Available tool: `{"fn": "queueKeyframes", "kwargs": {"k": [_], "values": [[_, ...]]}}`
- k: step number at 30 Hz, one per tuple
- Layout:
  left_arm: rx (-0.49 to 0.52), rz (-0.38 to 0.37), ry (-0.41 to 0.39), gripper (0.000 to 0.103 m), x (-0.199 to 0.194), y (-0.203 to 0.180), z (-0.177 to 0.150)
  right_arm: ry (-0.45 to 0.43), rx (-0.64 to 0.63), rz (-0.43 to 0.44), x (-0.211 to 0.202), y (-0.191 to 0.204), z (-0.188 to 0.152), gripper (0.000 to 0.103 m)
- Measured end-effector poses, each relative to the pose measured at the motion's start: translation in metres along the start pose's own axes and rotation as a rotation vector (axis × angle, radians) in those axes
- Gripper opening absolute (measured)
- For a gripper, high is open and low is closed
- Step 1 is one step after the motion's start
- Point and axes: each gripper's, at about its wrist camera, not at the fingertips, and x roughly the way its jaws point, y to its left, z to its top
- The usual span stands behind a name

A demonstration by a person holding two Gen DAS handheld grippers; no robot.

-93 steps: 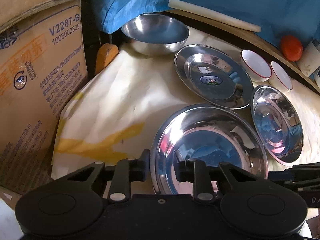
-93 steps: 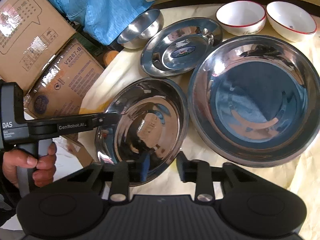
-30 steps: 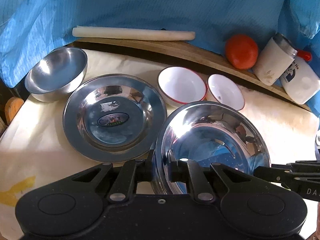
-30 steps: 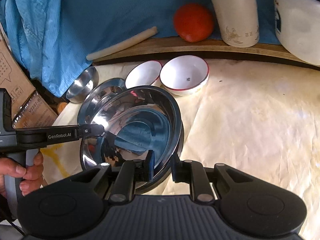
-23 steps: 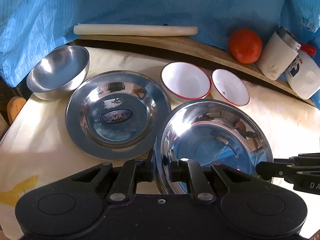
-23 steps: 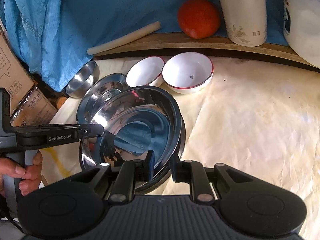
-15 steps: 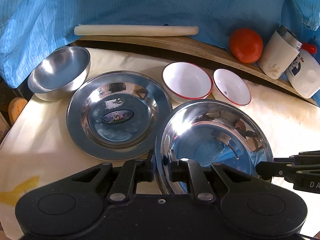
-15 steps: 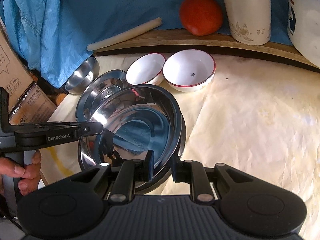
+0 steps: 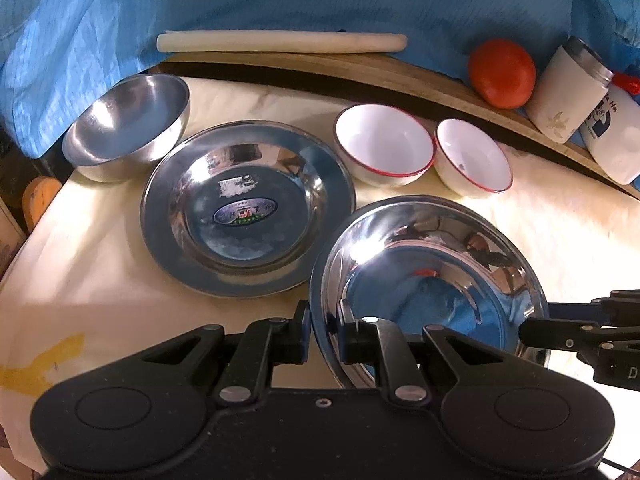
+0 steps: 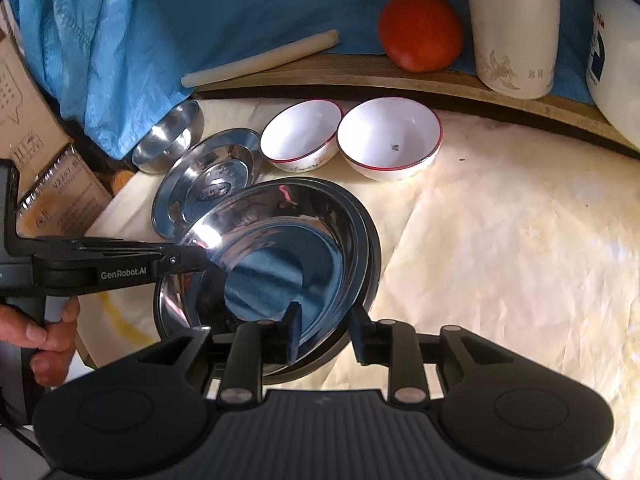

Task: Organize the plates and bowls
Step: 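Lift the large plate with both tools, lower it onto the other large plate, open, then move both tools to the small steel plate with the blue logo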

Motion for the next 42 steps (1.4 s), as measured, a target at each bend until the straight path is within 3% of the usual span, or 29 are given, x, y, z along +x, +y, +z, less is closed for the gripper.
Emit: {"fn": "queueKeyframes", "kwargs": {"k": [8, 11, 16, 22, 24, 27, 31, 42], "values": [[0.015, 0.000, -0.018, 0.016, -0.003, -0.001, -0.002, -0.021, -0.028, -0.044, -0.003, 0.006, -0.005, 0.039], [0.002, 0.003, -0.035, 0.023, -0.007, 0.002, -0.003, -0.038, -0.026, -0.054, -0.007, 0.008, -0.006, 0.050], [-0.005, 0.011, -0.070, 0.055, -0.018, 0.006, -0.006, -0.069, -0.021, -0.065, -0.014, 0.014, -0.009, 0.067], [-0.029, 0.024, -0.118, 0.080, -0.034, 0.019, -0.010, -0.136, -0.026, -0.074, -0.025, 0.026, -0.012, 0.091], [-0.045, 0.029, -0.132, 0.088, -0.039, 0.025, -0.012, -0.169, -0.027, -0.077, -0.029, 0.030, -0.012, 0.102], [-0.077, 0.042, -0.151, 0.097, -0.046, 0.037, -0.014, -0.214, -0.032, -0.067, -0.033, 0.038, -0.011, 0.103], [-0.120, 0.049, -0.167, 0.102, -0.053, 0.054, -0.017, -0.264, -0.048, -0.059, -0.035, 0.051, -0.008, 0.103], [-0.247, 0.053, -0.171, 0.102, -0.054, 0.102, -0.020, -0.287, -0.092, -0.046, -0.025, 0.086, 0.002, 0.103]]}}
